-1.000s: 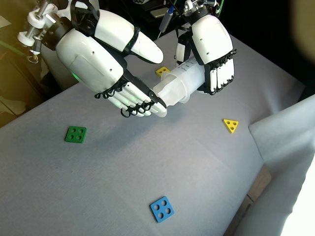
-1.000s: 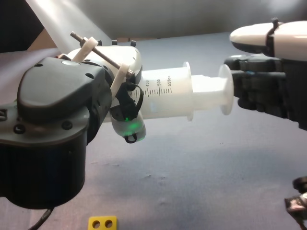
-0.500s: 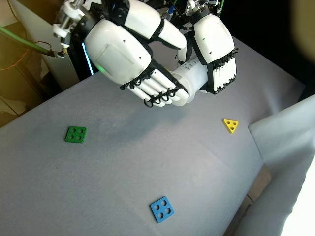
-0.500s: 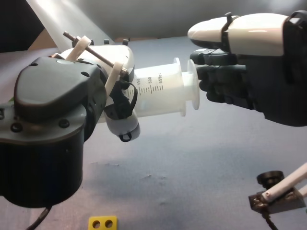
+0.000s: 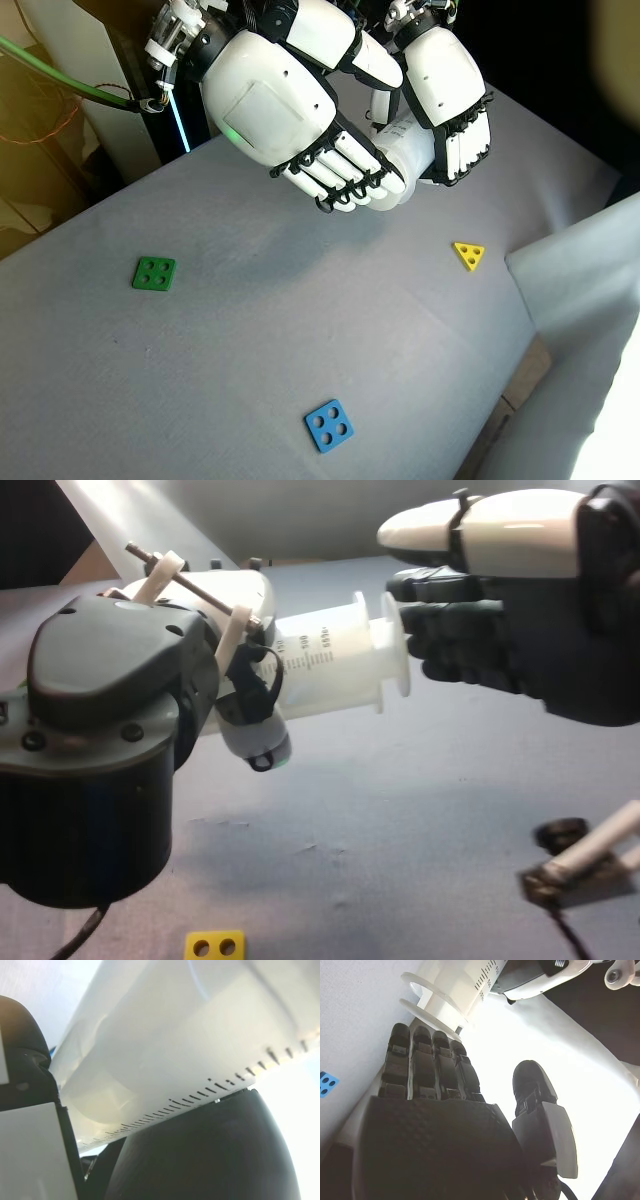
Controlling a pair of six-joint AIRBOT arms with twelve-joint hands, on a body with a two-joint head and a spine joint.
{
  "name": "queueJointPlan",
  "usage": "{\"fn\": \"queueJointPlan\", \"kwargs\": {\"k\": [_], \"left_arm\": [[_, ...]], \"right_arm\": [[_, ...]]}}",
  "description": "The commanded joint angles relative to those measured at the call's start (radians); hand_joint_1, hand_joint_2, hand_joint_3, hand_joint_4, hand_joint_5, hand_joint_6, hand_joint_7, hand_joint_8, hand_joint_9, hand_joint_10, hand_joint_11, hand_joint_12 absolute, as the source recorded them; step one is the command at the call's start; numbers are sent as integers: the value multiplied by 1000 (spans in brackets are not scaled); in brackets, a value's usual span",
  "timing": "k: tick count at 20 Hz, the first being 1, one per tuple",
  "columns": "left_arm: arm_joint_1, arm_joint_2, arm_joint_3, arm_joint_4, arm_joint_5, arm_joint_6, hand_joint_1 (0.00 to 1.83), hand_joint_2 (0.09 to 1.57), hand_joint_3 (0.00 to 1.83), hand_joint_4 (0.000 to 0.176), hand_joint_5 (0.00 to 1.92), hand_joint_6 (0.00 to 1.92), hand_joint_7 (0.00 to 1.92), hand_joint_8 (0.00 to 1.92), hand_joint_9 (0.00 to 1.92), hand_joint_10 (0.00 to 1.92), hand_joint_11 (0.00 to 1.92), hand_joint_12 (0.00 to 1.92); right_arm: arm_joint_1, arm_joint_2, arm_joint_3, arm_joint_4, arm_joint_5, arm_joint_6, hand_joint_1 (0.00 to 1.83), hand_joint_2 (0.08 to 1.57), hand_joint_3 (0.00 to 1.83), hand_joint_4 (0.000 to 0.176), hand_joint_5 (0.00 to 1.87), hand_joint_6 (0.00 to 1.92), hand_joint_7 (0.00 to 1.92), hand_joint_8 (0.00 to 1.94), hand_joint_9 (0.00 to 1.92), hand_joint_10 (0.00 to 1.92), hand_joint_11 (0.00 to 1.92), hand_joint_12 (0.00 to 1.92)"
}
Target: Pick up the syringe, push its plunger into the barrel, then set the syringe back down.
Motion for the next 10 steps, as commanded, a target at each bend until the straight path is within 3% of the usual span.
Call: {"fn": "queueJointPlan", "kwargs": {"k": [1, 6, 10], "left_arm": [[-20, -17, -9, 127, 103, -13, 1284, 1351, 0, 0, 583, 1522, 537, 1732, 471, 1811, 331, 1759], [-21, -18, -9, 133, 103, -13, 1282, 1353, 1, 0, 584, 1540, 519, 1739, 470, 1801, 320, 1745], [-20, -18, -9, 134, 103, -13, 1283, 1350, 0, 0, 607, 1534, 515, 1737, 468, 1786, 319, 1752]], "right_arm": [[4, 4, -24, -7, 226, -15, 0, 1313, 1, 0, 240, 3, 190, 3, 140, 8, 0, 297], [-7, 133, -41, -7, 227, -34, 0, 1311, 0, 0, 230, 1, 175, 0, 127, 1, 0, 260], [1, 268, -90, -7, 228, -126, 0, 1310, 0, 0, 227, 5, 175, 2, 124, 4, 0, 237]]}}
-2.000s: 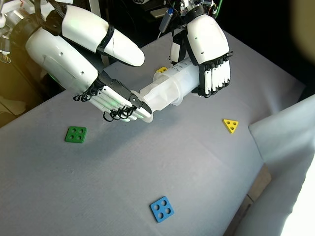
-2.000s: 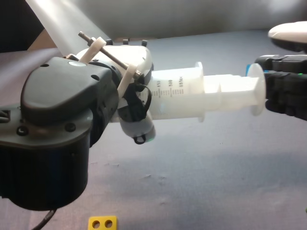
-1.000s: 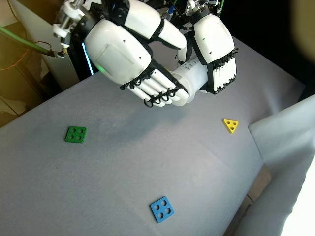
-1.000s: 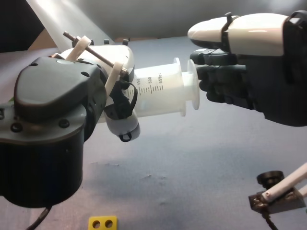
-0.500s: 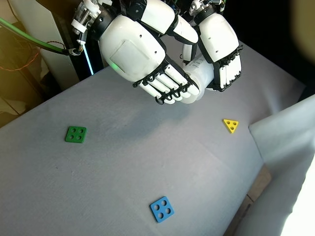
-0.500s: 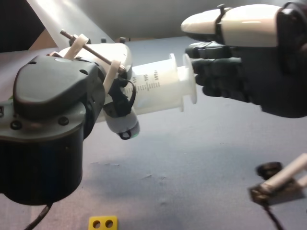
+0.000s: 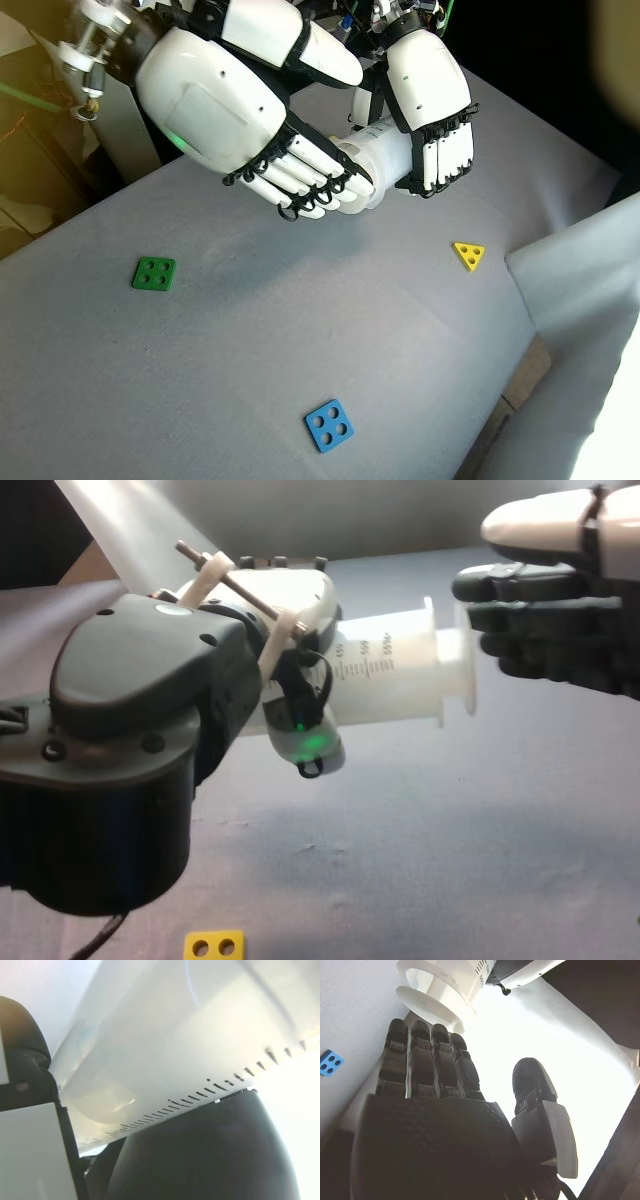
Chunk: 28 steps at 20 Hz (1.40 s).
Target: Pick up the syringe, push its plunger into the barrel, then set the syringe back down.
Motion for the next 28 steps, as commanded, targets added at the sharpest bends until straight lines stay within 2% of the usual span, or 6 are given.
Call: {"fn": "queueJointPlan", "kwargs": {"k": [1, 6, 10, 20, 23, 28], "left_arm": [[-18, -3, -1, 98, -7, 2, 1282, 1350, 0, 0, 593, 1571, 523, 1726, 474, 1774, 321, 1749], [-5, -4, -1, 109, 0, -4, 1286, 1348, 0, 0, 609, 1491, 517, 1751, 468, 1800, 312, 1754], [22, -6, 2, 147, 19, -28, 1294, 1333, 0, 0, 642, 1451, 537, 1713, 485, 1767, 320, 1730], [187, -33, 41, 462, 178, -242, 1290, 1343, 0, 0, 539, 1621, 569, 1679, 513, 1736, 333, 1695], [252, -44, 42, 524, 178, -308, 1281, 1358, 2, 0, 558, 1618, 527, 1745, 458, 1775, 282, 1739], [300, -60, 47, 560, 160, -312, 1292, 1341, 0, 0, 566, 1556, 577, 1686, 488, 1768, 304, 1723]], "right_arm": [[18, 20, -8, -23, 81, -13, 0, 1310, 0, 0, 235, 5, 183, 3, 129, 4, 0, 251], [-6, 122, -17, -61, 47, -153, 0, 1305, 0, 0, 247, 4, 188, 1, 139, 5, 0, 303], [-17, 152, -2, -351, 28, -237, 0, 1301, 0, 0, 259, 5, 207, 6, 146, 7, 0, 301], [-66, 207, 131, -355, 345, -858, 0, 1300, 0, 0, 227, 1, 186, 3, 144, 2, 0, 277], [-69, 207, 148, -356, 467, -1177, 0, 1307, 2, 0, 239, 6, 181, 0, 134, 0, 0, 270], [-77, 207, 149, -356, 477, -1248, 0, 1306, 1, 0, 268, 8, 215, 6, 156, 11, 0, 319]]}}
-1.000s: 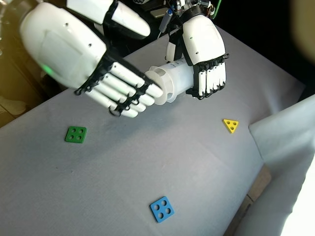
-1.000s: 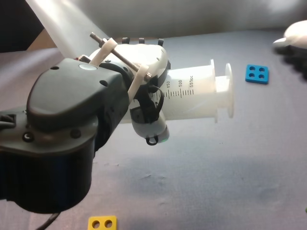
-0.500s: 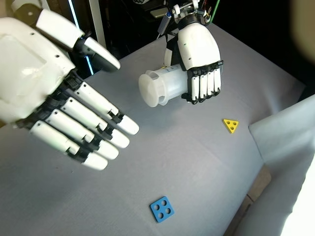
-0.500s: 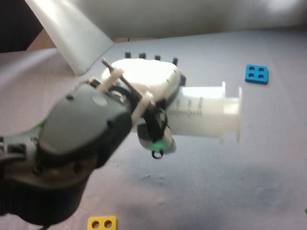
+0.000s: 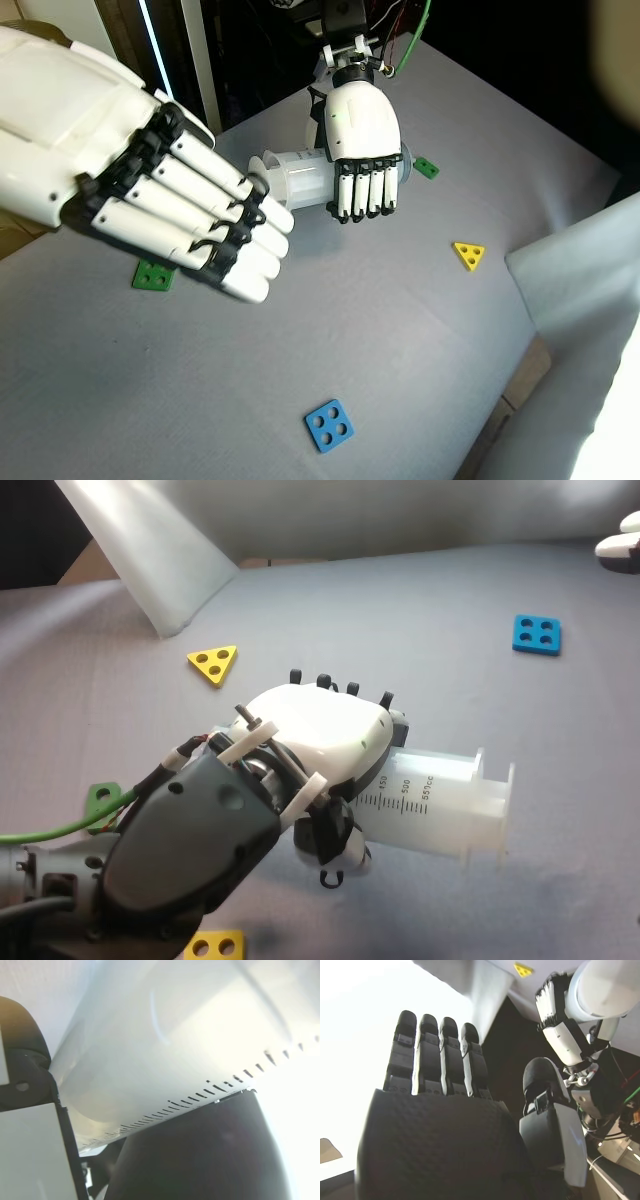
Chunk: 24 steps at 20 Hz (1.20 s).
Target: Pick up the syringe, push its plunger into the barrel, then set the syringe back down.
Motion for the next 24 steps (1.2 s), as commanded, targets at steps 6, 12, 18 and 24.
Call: {"fn": "queueJointPlan", "kwargs": {"k": [6, 12, 18, 24], "left_arm": [[10, -28, 35, 91, -62, 0, 1300, 1321, 0, 0, 635, 1460, 574, 1666, 511, 1739, 324, 1670], [22, -37, 36, 94, -77, -2, 1297, 1330, 0, 0, 602, 1454, 580, 1699, 501, 1765, 303, 1700], [25, -38, 30, 86, -96, -2, 1298, 1323, 0, 0, 664, 1377, 549, 1702, 491, 1762, 292, 1694], [44, -41, 25, 90, -103, -24, 998, 1179, 0, 0, 177, 1063, 165, 1255, 165, 1287, 12, 1430]], "right_arm": [[-43, 0, 1, 3, 139, -11, 0, 1307, 0, 0, 256, 8, 193, 5, 133, 14, 0, 236], [-62, -2, 1, 3, 158, -8, 0, 1312, 0, 0, 264, 5, 219, 6, 166, 7, 0, 321], [-62, -3, 0, 3, 158, -8, 0, 1309, 0, 0, 240, 0, 176, 0, 125, 1, 0, 242], [-62, -3, -4, 3, 157, -8, 0, 1311, 1, 0, 262, 1, 205, 0, 152, 1, 0, 327]]}}
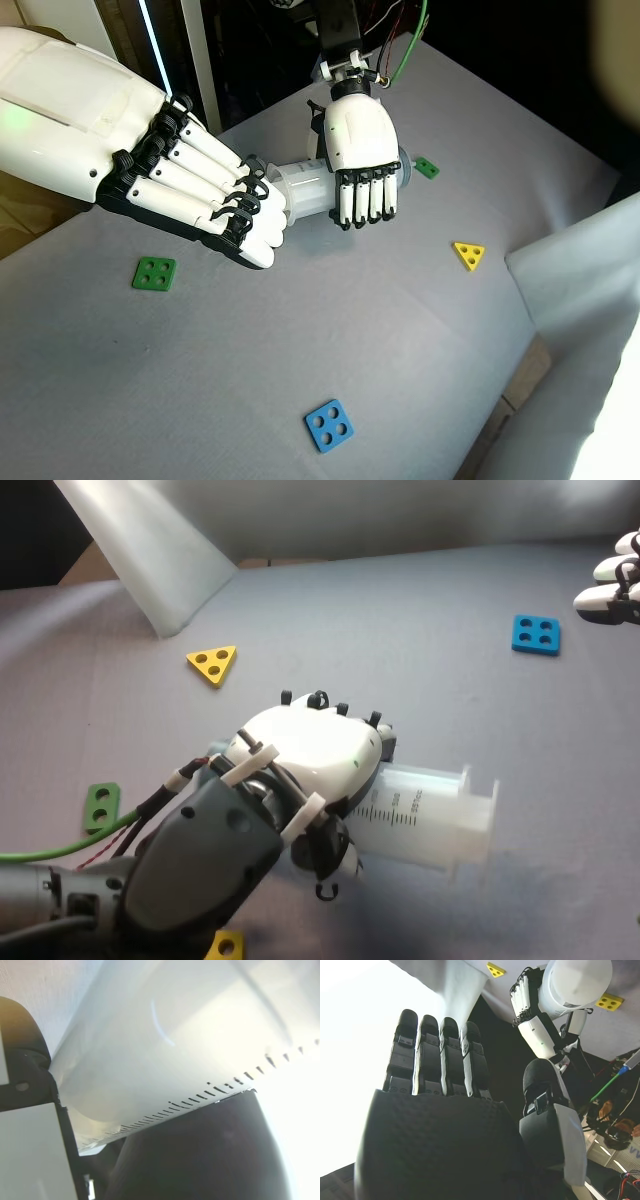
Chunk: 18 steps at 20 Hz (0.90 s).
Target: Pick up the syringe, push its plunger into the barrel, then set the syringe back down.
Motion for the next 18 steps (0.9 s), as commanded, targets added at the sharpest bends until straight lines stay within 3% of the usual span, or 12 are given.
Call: {"fn": "queueJointPlan", "kwargs": {"k": [1, 3, 4, 5, 6, 7, 8, 10, 12, 14, 16, 18], "left_arm": [[-6, -4, -4, 81, -61, -6, 961, 1166, 0, 0, 146, 965, 135, 1165, 138, 1197, 2, 1335], [-3, -5, -5, 83, -68, -7, 870, 1121, 0, 0, 221, 614, 184, 858, 175, 924, 0, 1150], [-3, -5, -5, 84, -68, -7, 874, 1069, 0, 0, 279, 427, 269, 616, 250, 696, 0, 1075], [-3, -5, -5, 84, -68, -7, 874, 1069, 0, 0, 279, 427, 269, 616, 250, 696, 0, 1075], [-4, -5, -5, 85, -69, -8, 830, 964, 0, 0, 288, 95, 343, 165, 304, 268, 0, 841], [-4, -5, -5, 89, -69, -9, 830, 964, 0, 0, 288, 95, 343, 165, 304, 268, 0, 841], [-6, -5, -5, 97, -69, -9, 788, 881, 0, 0, 156, 7, 201, 25, 205, 40, 0, 534], [-16, -3, -2, 116, -65, -9, 636, 781, 0, 0, 18, 0, 26, 1, 29, 1, 0, 190], [-41, 4, 11, 140, -22, -12, 484, 666, 0, 0, 0, 0, 0, 0, 0, 0, 0, 15], [-76, 11, 30, 157, 53, -17, 464, 653, 0, 0, 0, 0, 0, 0, 0, 0, 0, 2], [-102, 22, 51, 224, 131, -77, 464, 653, 0, 0, 0, 0, 0, 0, 0, 0, 0, 2], [-125, 47, 65, 305, 207, -158, 268, 639, 0, 0, 0, 0, 0, 0, 0, 0, 0, 0]], "right_arm": [[10, -2, -4, 14, 43, 0, 0, 1312, 2, 0, 263, 2, 209, 3, 157, 3, 0, 321], [10, -2, -5, 14, 43, 0, 0, 1309, 0, 0, 270, 5, 220, 7, 163, 5, 0, 317], [10, -2, -5, 14, 43, 0, 0, 1309, 0, 0, 287, 8, 238, 8, 179, 9, 0, 344], [10, -2, -5, 14, 42, 0, 0, 1309, 0, 0, 287, 8, 238, 8, 179, 9, 0, 344], [10, -2, -5, 14, 42, 0, 0, 1301, 0, 0, 294, 6, 250, 6, 186, 7, 0, 370], [10, -2, -5, 14, 42, 0, 0, 1301, 0, 0, 294, 6, 250, 6, 186, 7, 0, 370], [10, -2, -5, 14, 42, 0, 0, 1295, 0, 0, 293, 10, 245, 7, 178, 13, 0, 325], [10, -1, -5, 14, 42, 0, 0, 1296, 0, 0, 297, 7, 247, 3, 181, 9, 0, 353], [10, -1, -5, 14, 42, 0, 0, 1295, 0, 0, 282, 0, 240, 0, 180, 8, 0, 353], [11, -1, -5, 14, 42, 0, 0, 1295, 0, 0, 279, 0, 238, 0, 179, 7, 0, 353], [11, -1, -5, 14, 42, 0, 0, 1295, 0, 0, 279, 0, 238, 0, 179, 7, 0, 353], [11, -1, -5, 14, 41, 0, 0, 1295, 0, 0, 281, 8, 241, 8, 173, 5, 0, 328]]}}
